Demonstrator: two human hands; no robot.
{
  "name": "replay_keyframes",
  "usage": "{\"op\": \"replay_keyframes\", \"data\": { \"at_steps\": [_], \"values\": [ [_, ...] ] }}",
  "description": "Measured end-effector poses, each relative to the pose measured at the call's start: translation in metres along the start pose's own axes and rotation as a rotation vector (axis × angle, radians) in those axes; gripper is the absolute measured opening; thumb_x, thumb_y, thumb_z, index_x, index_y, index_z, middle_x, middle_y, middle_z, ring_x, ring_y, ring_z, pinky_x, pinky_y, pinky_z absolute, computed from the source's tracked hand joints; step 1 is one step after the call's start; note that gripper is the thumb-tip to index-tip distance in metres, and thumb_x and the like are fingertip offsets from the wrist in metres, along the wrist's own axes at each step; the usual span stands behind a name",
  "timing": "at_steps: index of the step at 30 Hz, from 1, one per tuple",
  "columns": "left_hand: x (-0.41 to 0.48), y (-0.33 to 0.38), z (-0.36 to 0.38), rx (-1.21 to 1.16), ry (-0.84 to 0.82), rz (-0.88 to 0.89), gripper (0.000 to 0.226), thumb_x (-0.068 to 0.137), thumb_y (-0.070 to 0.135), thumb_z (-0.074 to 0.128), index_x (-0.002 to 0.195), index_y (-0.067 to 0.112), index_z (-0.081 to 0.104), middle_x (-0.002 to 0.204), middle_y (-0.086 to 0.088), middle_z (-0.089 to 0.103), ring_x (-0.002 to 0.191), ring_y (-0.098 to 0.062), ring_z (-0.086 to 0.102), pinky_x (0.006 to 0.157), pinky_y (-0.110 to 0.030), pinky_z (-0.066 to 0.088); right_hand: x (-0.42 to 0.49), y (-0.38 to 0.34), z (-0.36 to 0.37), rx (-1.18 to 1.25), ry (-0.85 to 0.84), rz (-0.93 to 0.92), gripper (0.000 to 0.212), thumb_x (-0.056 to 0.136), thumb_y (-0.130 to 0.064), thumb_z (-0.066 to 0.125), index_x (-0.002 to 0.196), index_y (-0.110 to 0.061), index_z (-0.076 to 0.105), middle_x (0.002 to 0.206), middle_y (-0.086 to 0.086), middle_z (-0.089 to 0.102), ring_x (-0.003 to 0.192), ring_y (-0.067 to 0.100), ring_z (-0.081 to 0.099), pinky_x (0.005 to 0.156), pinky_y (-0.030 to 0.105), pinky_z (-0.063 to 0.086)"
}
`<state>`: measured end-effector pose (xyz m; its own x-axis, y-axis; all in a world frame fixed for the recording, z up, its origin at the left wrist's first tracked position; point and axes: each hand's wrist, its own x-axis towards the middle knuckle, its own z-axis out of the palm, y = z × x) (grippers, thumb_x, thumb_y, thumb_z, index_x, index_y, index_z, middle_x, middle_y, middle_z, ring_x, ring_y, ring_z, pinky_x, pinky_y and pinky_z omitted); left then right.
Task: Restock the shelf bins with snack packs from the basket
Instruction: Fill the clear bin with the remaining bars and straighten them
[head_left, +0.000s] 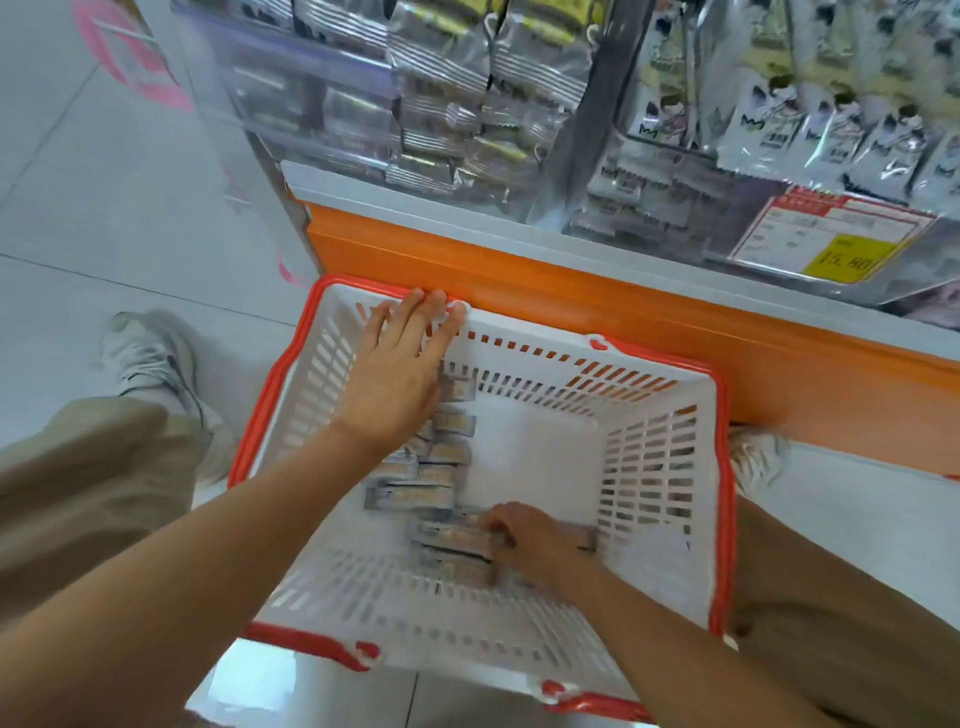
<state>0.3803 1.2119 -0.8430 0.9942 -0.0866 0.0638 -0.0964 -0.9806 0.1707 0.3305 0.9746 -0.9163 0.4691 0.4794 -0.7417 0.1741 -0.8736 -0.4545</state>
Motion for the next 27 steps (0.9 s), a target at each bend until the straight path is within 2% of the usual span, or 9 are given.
{"op": "replay_keyframes", "data": {
  "at_steps": [4, 8, 11, 13, 16, 19, 21, 24, 27],
  "values": [
    [0.001, 0.0, 0.006, 0.001, 0.03, -0.002, 0.08, 0.083, 0.015, 0.068, 0.152, 0.011, 0.027, 0.153, -0.019, 0.035, 0.143, -0.038, 0.028, 0.117, -0.058, 0.022, 0.011, -0.005, 0.008, 0.013, -0.028, 0.054, 0.028, 0.09, -0.014, 0.058, 0.118, -0.014, 0.058, 0.12, 0.007, 0.057, 0.107, 0.025, 0.056, 0.09, 0.031, 0.043],
    [0.001, 0.001, 0.006, 0.018, 0.023, -0.016, 0.084, 0.082, 0.014, 0.071, 0.153, 0.011, 0.025, 0.154, -0.018, 0.034, 0.143, -0.038, 0.027, 0.117, -0.057, 0.022, 0.014, -0.004, 0.007, 0.08, -0.043, 0.098, 0.027, 0.088, -0.016, 0.064, 0.116, -0.016, 0.061, 0.099, -0.003, 0.052, 0.091, 0.015, 0.049, 0.08, 0.025, 0.04],
    [0.001, 0.004, 0.0, 0.024, 0.002, -0.03, 0.084, 0.083, 0.015, 0.071, 0.154, 0.012, 0.025, 0.155, -0.017, 0.033, 0.145, -0.037, 0.025, 0.118, -0.056, 0.019, 0.008, -0.001, 0.002, 0.135, -0.05, 0.112, 0.019, 0.086, -0.024, 0.071, 0.093, -0.027, 0.053, 0.087, -0.01, 0.048, 0.09, 0.013, 0.048, 0.074, 0.022, 0.039],
    [0.0, 0.007, -0.005, 0.033, -0.021, -0.041, 0.084, 0.086, 0.016, 0.068, 0.155, 0.013, 0.021, 0.158, -0.016, 0.028, 0.147, -0.036, 0.021, 0.12, -0.053, 0.014, 0.002, 0.002, -0.006, 0.228, 0.011, 0.124, 0.021, 0.085, -0.027, 0.072, 0.096, -0.025, 0.054, 0.093, -0.008, 0.052, 0.089, 0.011, 0.051, 0.068, 0.018, 0.039],
    [-0.001, 0.013, -0.013, 0.01, -0.032, -0.061, 0.083, 0.089, 0.022, 0.066, 0.156, 0.015, 0.018, 0.16, -0.015, 0.023, 0.149, -0.034, 0.015, 0.121, -0.047, 0.006, -0.012, 0.002, -0.024, 0.391, 0.154, 0.112, 0.021, 0.087, -0.027, 0.071, 0.103, -0.015, 0.065, 0.086, -0.009, 0.058, 0.081, 0.009, 0.056, 0.064, 0.011, 0.042],
    [-0.003, 0.022, -0.025, -0.03, -0.089, -0.052, 0.076, 0.093, 0.031, 0.06, 0.156, 0.02, 0.018, 0.162, -0.013, 0.014, 0.15, -0.031, 0.008, 0.121, -0.043, 0.002, -0.032, -0.004, -0.05, 0.576, 0.278, 0.076, 0.017, 0.088, -0.026, 0.07, 0.099, -0.013, 0.067, 0.079, -0.001, 0.063, 0.073, 0.013, 0.061, 0.067, 0.024, 0.052],
    [-0.004, 0.029, -0.036, -0.084, -0.164, 0.046, 0.064, 0.096, 0.036, 0.054, 0.154, 0.025, 0.028, 0.16, -0.008, 0.018, 0.147, -0.027, 0.014, 0.121, -0.04, 0.008, -0.047, -0.012, -0.07, 0.707, 0.354, 0.049, 0.014, 0.089, -0.021, 0.07, 0.099, -0.012, 0.066, 0.078, 0.005, 0.066, 0.071, 0.017, 0.063, 0.074, 0.035, 0.054],
    [-0.006, 0.043, -0.053, -0.188, -0.323, 0.216, 0.052, 0.095, 0.043, 0.056, 0.144, 0.027, 0.046, 0.145, -0.001, 0.044, 0.132, -0.02, 0.037, 0.112, -0.036, 0.027, -0.07, -0.026, -0.1, 0.837, 0.447, 0.025, 0.014, 0.091, -0.016, 0.067, 0.1, -0.006, 0.066, 0.074, 0.005, 0.064, 0.069, 0.016, 0.061, 0.073, 0.03, 0.053],
    [-0.008, 0.06, -0.068, -0.264, -0.282, 0.257, 0.053, 0.089, 0.041, 0.066, 0.138, 0.024, 0.053, 0.133, 0.0, 0.055, 0.12, -0.02, 0.047, 0.103, -0.034, 0.036, -0.093, -0.038, -0.125, 0.915, 0.507, -0.059, 0.02, 0.091, -0.019, 0.066, 0.1, -0.001, 0.068, 0.072, 0.003, 0.062, 0.069, 0.014, 0.06, 0.072, 0.027, 0.051]
  ]
}}
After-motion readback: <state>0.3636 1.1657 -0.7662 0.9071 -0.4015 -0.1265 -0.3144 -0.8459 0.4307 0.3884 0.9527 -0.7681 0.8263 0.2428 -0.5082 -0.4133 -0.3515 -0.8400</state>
